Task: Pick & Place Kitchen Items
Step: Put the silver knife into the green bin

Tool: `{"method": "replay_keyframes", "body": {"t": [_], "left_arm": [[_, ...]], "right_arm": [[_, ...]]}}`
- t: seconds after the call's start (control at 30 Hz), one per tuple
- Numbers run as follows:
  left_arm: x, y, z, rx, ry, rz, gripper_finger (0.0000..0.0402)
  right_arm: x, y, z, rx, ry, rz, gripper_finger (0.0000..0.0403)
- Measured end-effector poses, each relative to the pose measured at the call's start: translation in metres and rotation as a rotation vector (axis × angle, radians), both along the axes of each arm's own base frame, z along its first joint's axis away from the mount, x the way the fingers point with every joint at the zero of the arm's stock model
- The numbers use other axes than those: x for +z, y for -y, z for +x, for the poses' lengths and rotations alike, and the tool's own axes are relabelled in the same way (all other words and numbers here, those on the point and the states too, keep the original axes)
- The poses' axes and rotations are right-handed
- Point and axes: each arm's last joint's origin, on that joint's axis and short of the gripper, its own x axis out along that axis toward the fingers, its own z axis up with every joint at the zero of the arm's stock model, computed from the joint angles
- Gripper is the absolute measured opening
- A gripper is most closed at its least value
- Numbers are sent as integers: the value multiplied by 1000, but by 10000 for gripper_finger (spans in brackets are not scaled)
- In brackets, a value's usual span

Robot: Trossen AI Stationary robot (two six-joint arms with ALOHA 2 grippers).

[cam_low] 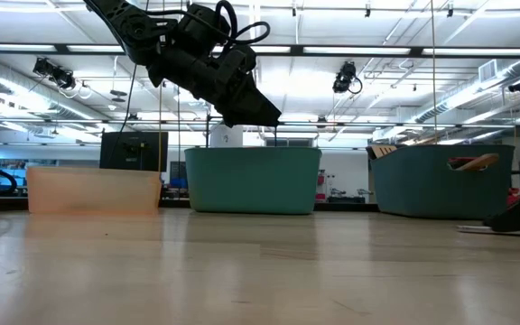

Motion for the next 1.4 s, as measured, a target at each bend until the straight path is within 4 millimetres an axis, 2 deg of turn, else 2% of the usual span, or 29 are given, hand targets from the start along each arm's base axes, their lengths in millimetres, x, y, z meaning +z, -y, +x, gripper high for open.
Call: {"method": "replay_keyframes", "body": {"t": [0.1,0.13,0.2,0.27,0.5,0.7,0.8,0.97,1.13,1.4], "left_arm": [[0,0,0,0,0,0,181],[0,0,0,0,0,0,181],[0,0,0,0,0,0,181],[0,0,0,0,0,0,181],[0,0,0,0,2,1,181],[1,2,1,-5,13,1,181],[2,8,3,-22,27,3,181],[4,30,13,-94,98,24,181],[-7,47,27,-146,160,62,181],[-42,65,47,-196,207,57,181]], "right_arm": [[4,-1,0,20,-9,-2,72],[6,-1,0,20,-4,-3,63],[8,0,0,25,-7,-2,13],[11,1,-1,28,-13,-7,3],[15,2,-2,29,-31,12,2],[19,2,0,4,46,-39,38],[22,2,0,4,61,-49,44],[28,2,1,-1,104,-78,39],[37,1,2,-3,143,-78,32],[54,1,2,16,185,-63,32]]}}
